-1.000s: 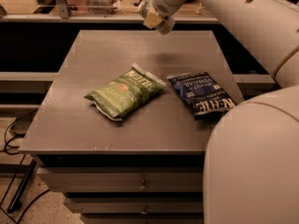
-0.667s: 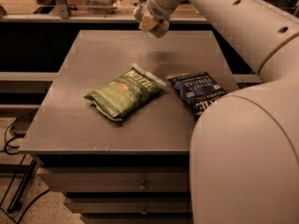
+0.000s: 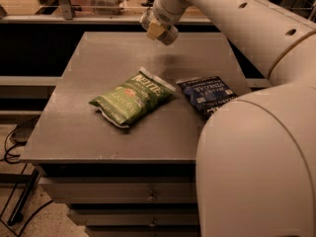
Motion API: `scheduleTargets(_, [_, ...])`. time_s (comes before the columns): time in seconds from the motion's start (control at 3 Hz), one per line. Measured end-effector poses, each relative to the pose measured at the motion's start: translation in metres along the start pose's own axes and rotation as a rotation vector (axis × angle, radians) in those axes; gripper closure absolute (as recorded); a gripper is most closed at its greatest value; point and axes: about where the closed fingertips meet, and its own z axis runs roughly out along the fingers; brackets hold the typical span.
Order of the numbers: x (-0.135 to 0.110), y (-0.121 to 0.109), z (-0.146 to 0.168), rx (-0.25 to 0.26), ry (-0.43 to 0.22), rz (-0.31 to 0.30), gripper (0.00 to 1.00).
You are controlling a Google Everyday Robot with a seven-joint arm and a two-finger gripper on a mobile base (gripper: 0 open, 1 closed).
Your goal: Knock 7up can over
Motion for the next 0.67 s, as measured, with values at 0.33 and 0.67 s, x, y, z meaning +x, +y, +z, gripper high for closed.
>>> scheduleTargets(0.33, [-0.001,0.005,0.004,-0.021,0.019,-0.030,1.00])
scheduleTargets(0.67, [0.002,0.016,0.013,-0.049,0.083,-0.087,1.00])
